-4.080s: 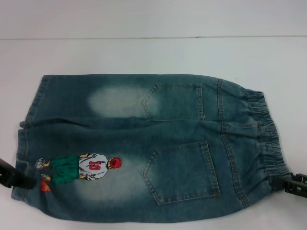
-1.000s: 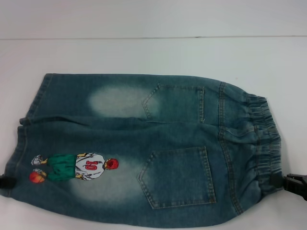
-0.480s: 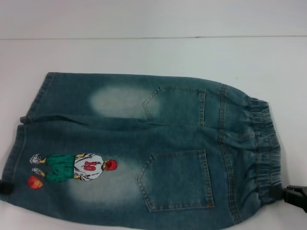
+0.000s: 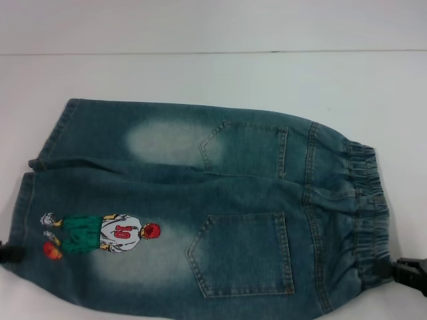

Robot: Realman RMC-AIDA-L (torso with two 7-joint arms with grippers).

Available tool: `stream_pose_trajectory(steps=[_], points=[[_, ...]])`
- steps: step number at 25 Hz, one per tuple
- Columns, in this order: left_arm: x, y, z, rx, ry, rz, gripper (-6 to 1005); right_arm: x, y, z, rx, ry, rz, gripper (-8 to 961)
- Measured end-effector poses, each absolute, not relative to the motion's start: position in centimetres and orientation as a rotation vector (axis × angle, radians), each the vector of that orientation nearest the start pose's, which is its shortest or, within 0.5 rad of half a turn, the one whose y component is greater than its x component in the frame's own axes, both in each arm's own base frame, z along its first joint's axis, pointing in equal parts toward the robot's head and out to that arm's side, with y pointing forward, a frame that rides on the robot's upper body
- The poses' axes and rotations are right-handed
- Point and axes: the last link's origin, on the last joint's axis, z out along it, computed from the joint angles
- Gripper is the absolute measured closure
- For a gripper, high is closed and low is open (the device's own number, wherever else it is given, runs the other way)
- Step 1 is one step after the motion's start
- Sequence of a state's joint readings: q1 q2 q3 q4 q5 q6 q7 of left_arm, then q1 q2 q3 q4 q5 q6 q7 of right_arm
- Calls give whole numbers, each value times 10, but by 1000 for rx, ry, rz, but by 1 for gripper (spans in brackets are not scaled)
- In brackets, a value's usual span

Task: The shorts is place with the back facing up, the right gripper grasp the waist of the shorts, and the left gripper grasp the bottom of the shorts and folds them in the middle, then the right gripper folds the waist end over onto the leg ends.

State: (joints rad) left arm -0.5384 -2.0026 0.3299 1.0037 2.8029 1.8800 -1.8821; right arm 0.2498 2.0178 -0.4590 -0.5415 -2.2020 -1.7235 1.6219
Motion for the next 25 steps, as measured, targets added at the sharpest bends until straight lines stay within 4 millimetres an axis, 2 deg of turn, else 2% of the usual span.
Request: stream_pose_trajectory(steps=[10, 25], points=[[-312, 302, 104, -2621, -1327, -56, 954, 356, 222, 35, -2463, 1418, 791, 890], [-296, 331, 111, -2557, -1260, -143, 953, 343, 270, 63, -2431, 1345, 717, 885]])
